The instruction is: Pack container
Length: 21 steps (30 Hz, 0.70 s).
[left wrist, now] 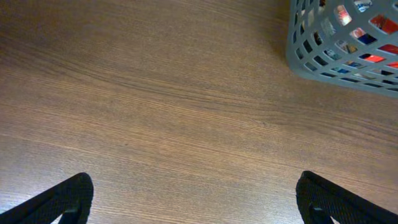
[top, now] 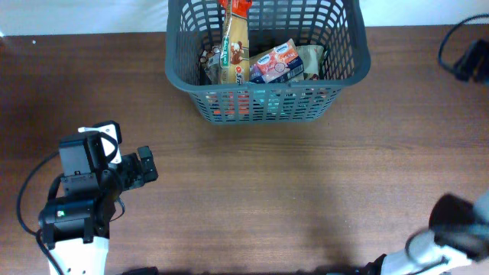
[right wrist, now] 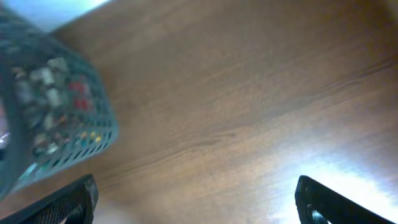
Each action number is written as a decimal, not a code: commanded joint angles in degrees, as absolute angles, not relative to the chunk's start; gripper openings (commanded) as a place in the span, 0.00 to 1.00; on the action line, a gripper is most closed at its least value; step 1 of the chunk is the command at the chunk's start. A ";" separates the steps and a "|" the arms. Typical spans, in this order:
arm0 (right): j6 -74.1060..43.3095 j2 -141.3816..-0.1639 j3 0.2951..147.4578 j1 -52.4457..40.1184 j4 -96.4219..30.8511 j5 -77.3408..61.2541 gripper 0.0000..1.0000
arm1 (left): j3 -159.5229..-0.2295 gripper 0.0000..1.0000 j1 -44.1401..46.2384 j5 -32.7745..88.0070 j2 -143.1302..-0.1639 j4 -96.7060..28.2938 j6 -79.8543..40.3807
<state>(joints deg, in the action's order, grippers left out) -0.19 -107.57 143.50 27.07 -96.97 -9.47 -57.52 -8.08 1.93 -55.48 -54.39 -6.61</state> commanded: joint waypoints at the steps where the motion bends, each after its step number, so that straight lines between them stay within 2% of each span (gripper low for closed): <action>1: 1.45 -100.22 141.80 26.55 -97.34 -11.03 0.99 | -57.36 0.99 -8.43 1.54 -54.94 -54.26 -6.83; 7: 1.72 -89.01 132.99 23.44 -97.32 -11.81 0.99 | -57.36 0.99 -8.43 1.56 -54.94 -54.72 -6.83; 15: 2.76 -75.20 111.66 20.91 -96.18 -14.06 0.99 | -57.36 0.99 -8.43 1.56 -54.94 -54.89 -6.83; 21: 2.63 -68.18 107.33 20.91 -97.32 -16.75 0.99 | -57.36 0.99 -8.43 1.56 -54.94 -54.89 -6.83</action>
